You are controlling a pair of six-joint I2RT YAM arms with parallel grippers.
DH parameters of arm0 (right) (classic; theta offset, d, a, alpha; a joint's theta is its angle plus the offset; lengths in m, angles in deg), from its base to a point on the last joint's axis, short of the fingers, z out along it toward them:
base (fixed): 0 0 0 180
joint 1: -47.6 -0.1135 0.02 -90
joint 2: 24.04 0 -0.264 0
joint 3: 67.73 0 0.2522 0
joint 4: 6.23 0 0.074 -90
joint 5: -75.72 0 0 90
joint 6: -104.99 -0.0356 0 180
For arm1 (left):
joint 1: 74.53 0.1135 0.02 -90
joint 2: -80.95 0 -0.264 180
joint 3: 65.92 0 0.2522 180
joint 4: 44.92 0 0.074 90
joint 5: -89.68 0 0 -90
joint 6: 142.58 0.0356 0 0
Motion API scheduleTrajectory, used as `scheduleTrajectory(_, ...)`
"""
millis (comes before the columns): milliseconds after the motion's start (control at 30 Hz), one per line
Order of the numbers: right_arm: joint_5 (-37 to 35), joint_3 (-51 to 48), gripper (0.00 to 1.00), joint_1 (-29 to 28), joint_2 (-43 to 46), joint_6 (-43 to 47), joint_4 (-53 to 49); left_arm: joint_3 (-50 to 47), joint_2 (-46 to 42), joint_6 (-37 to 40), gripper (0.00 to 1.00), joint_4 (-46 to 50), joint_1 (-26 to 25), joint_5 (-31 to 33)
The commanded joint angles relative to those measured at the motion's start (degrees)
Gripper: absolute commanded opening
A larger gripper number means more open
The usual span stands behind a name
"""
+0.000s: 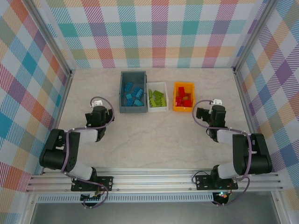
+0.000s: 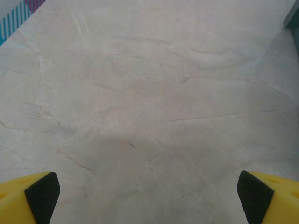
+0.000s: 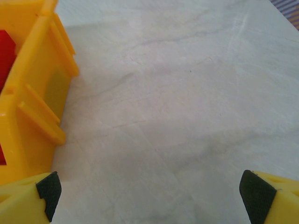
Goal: Sort the legos into containers by color
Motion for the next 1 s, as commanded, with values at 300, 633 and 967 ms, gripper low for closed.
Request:
scheduleTrajectory(300, 4.2, -1.2, 1.0, 0.8, -4.3, 1.1, 12.3, -3.9, 2.4, 1.6, 1.0, -15.2, 3.3, -6.4)
scheduleTrajectory(633, 4.2, -1.1, 1.0, 0.9, -4.2, 1.1, 12.1, -3.9, 2.4, 1.7, 1.0, -15.3, 3.1, -6.0)
scheduleTrajectory(967, 4.4, -0.8, 1.0, 0.8, -4.3, 1.1, 11.5, -3.9, 2.4, 1.7, 1.0, -15.3, 3.1, -6.1)
